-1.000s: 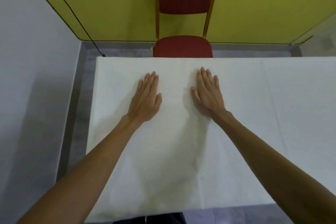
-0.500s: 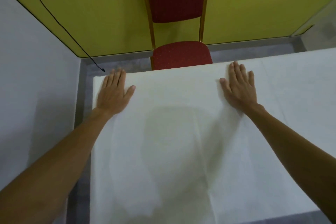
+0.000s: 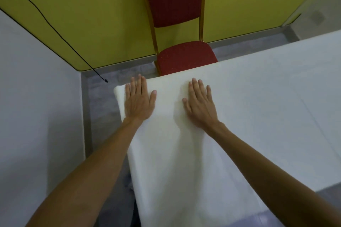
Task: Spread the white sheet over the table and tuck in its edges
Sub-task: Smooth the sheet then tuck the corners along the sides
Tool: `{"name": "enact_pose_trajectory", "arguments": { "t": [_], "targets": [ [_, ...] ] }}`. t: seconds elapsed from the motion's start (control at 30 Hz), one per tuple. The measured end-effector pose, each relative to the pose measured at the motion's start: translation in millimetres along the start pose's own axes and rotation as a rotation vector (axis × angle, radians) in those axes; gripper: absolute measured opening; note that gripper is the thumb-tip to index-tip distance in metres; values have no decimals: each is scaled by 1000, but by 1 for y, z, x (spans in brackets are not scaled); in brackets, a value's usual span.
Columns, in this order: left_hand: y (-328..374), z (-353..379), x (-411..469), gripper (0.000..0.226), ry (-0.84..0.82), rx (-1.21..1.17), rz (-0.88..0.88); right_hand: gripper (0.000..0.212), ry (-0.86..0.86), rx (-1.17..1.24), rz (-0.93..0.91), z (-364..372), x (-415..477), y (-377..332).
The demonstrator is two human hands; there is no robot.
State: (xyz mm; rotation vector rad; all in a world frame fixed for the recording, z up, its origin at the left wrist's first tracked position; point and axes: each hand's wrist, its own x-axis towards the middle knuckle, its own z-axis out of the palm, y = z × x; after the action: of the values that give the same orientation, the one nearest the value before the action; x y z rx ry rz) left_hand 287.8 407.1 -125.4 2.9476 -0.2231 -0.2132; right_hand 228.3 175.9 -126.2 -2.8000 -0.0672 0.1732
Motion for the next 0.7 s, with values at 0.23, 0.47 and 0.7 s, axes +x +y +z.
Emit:
{"name": "enact_pose_trajectory", "arguments": {
  "t": [0.23, 0.47, 0.7],
  "targets": [
    [-39, -35, 20, 68, -200, 262, 244, 63, 63, 136, 158, 27, 42, -110],
    [-138, -69, 13, 75, -344, -125, 398, 76, 37, 32, 194, 49, 79, -181],
    [-170, -51, 6, 72, -277, -356, 410, 91, -11, -70, 243, 56, 115, -202]
  ]
}}
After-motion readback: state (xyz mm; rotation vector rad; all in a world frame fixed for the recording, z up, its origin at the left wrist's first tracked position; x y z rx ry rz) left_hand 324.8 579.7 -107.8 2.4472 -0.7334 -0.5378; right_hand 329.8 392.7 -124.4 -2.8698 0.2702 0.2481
